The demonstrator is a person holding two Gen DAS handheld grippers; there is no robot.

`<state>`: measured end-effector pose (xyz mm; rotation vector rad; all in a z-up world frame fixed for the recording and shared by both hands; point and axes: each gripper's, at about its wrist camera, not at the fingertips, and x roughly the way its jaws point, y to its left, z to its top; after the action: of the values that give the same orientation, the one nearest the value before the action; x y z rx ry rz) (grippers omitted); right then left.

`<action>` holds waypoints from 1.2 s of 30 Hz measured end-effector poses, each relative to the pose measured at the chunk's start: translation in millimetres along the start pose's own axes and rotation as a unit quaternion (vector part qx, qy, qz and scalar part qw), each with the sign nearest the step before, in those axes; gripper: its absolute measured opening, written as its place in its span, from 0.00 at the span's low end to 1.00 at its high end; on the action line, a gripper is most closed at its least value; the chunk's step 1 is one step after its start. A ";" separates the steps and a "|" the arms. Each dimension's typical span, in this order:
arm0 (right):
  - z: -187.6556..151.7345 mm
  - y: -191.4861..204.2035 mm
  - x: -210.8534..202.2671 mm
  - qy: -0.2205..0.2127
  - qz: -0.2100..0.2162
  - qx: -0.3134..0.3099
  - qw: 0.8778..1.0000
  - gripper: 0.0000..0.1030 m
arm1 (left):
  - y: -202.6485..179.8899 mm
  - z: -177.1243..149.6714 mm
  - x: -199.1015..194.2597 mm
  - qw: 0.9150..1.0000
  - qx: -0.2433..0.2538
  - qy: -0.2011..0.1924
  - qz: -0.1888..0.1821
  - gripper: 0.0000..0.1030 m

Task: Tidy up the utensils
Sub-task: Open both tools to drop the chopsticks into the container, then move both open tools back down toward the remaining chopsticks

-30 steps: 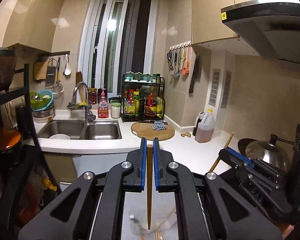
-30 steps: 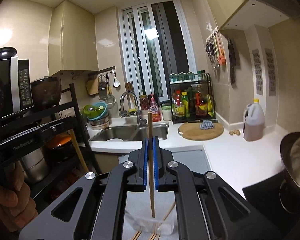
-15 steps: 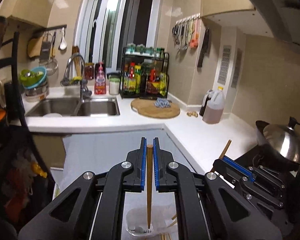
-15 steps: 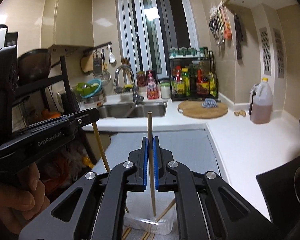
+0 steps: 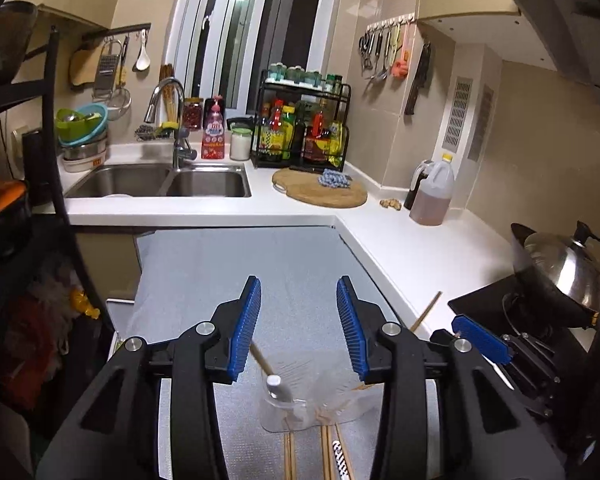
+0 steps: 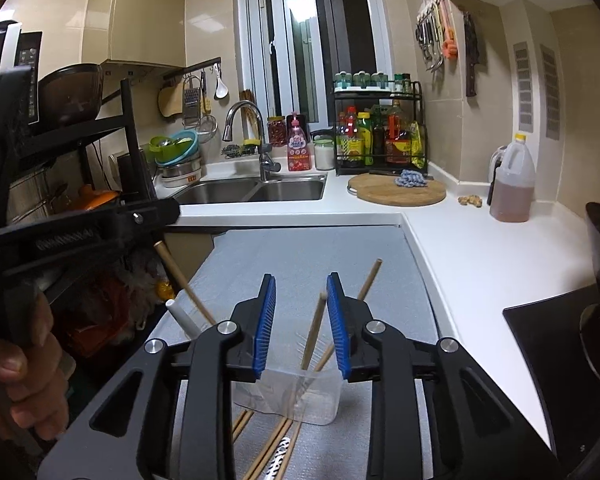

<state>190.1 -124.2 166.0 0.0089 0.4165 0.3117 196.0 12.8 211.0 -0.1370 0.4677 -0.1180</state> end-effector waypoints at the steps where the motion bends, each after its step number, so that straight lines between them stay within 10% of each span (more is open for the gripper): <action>1: -1.4 0.1 -5.8 -0.003 -0.002 0.000 1.000 0.27 | -1.1 0.0 -7.0 1.000 0.000 -0.006 0.000 0.38; 10: -4.1 1.0 -55.8 -0.045 -0.017 -0.005 0.999 0.31 | -13.1 -16.1 -70.5 0.999 0.009 -0.051 0.008 0.42; 20: -75.1 3.5 -129.4 -0.103 -0.041 0.045 0.993 0.34 | -9.2 -117.9 -120.6 0.997 0.032 -0.051 0.041 0.50; 36: -192.7 18.6 -104.1 0.023 -0.053 0.037 0.998 0.35 | 18.7 -257.3 -105.2 0.997 -0.013 0.037 0.072 0.49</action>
<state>17.3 -148.2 32.2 0.0523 0.4718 0.1919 -13.1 19.6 27.0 -0.1250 0.5515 0.0248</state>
